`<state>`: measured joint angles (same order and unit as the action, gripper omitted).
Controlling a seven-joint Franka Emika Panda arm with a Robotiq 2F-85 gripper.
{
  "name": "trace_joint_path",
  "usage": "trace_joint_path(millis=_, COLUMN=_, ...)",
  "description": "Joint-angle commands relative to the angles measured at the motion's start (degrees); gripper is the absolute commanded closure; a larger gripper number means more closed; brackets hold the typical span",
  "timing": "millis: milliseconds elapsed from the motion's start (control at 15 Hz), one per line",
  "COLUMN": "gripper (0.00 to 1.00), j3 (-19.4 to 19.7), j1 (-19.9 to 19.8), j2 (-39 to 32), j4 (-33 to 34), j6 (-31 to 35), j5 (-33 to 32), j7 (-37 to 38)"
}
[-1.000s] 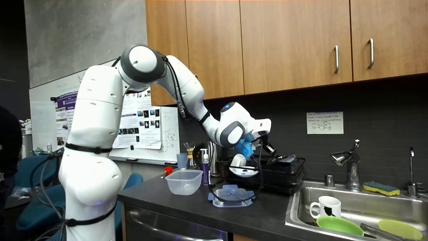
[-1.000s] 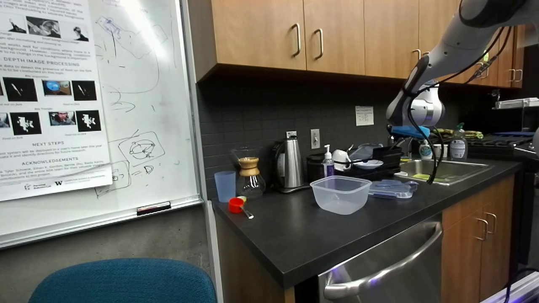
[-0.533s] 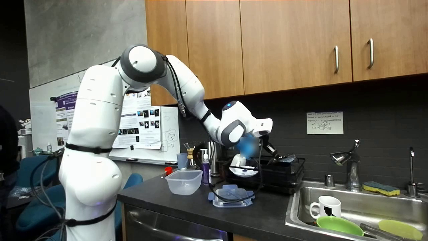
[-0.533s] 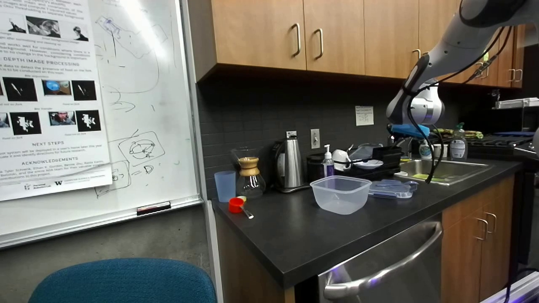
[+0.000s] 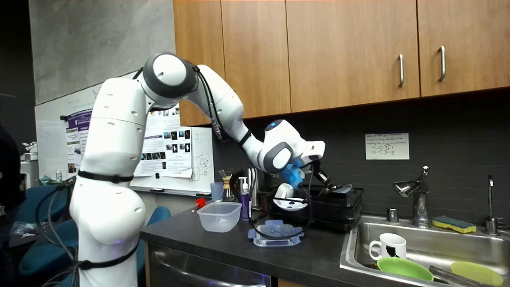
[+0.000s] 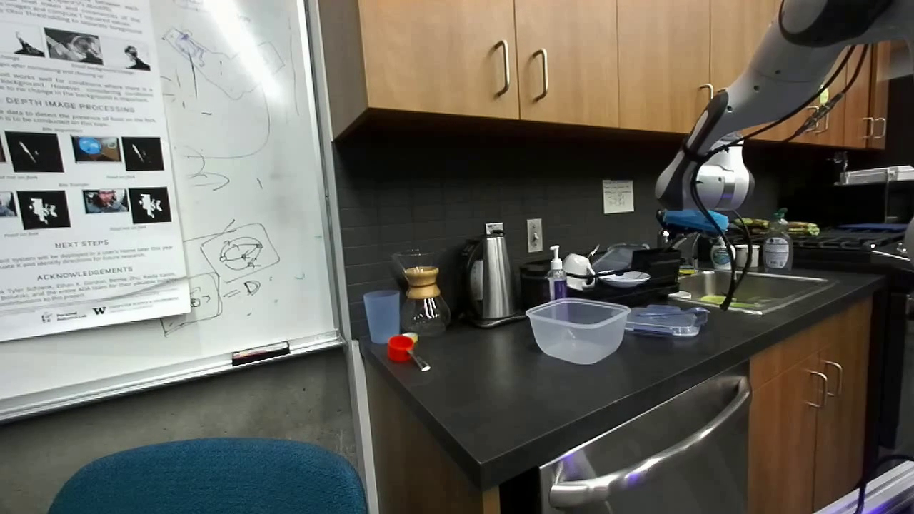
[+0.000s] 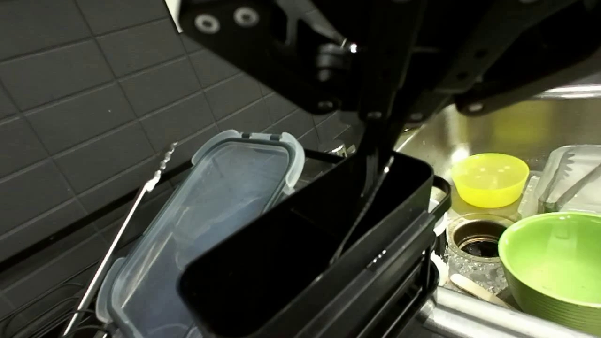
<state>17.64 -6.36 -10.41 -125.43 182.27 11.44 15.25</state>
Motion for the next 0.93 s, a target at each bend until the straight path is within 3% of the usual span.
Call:
trace_joint_path(millis=0, gripper=1.00, j3=0.95, j1=1.12, j2=2.87, j4=-1.63, j6=0.32, j5=-0.08, j7=1.09)
trace_joint_path(millis=867, gripper=1.00, j3=7.34, j1=2.22, j2=10.27, j4=-3.22, j6=1.63, j5=-1.91, j7=4.28)
